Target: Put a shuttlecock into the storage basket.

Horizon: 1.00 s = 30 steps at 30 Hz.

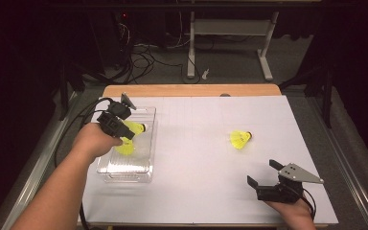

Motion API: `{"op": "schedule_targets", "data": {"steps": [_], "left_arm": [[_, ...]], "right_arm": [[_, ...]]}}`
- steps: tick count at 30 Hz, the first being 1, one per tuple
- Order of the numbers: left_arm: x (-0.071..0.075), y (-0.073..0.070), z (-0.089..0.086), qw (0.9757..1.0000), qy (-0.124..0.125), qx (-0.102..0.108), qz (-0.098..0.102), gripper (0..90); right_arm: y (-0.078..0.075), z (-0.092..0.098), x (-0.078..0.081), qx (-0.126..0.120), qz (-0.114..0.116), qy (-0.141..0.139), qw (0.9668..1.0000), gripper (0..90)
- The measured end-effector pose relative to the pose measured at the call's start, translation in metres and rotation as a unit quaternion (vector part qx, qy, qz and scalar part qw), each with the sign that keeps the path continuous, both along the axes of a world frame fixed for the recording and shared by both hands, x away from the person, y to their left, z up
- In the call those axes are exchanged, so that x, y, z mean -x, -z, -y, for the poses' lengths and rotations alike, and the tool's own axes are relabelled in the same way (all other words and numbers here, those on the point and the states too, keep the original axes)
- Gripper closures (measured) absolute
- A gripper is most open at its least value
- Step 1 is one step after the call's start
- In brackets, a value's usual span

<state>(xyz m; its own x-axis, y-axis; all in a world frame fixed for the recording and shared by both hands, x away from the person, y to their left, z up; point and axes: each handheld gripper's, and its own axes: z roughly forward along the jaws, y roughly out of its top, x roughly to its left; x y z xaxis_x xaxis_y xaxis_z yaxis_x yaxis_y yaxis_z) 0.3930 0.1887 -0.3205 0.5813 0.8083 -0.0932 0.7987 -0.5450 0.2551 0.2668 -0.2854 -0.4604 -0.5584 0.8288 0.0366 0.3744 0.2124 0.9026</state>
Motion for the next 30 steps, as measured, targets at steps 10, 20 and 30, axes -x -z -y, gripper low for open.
{"op": "schedule_targets", "data": {"steps": [10,20,30], "left_arm": [[-0.008,0.004,0.001,0.9999,-0.016,-0.003,0.000,89.1],[-0.017,0.009,0.002,0.9997,-0.024,-0.004,-0.005,89.1],[-0.028,0.015,0.004,0.9992,-0.037,-0.010,-0.009,89.1]], "right_arm": [[0.000,0.001,0.000,0.000,0.000,-0.001,1.0000,0.4],[0.000,0.000,0.000,0.000,-0.001,-0.001,1.0000,0.4],[0.000,0.001,0.000,0.001,0.000,-0.002,1.0000,0.5]]}}
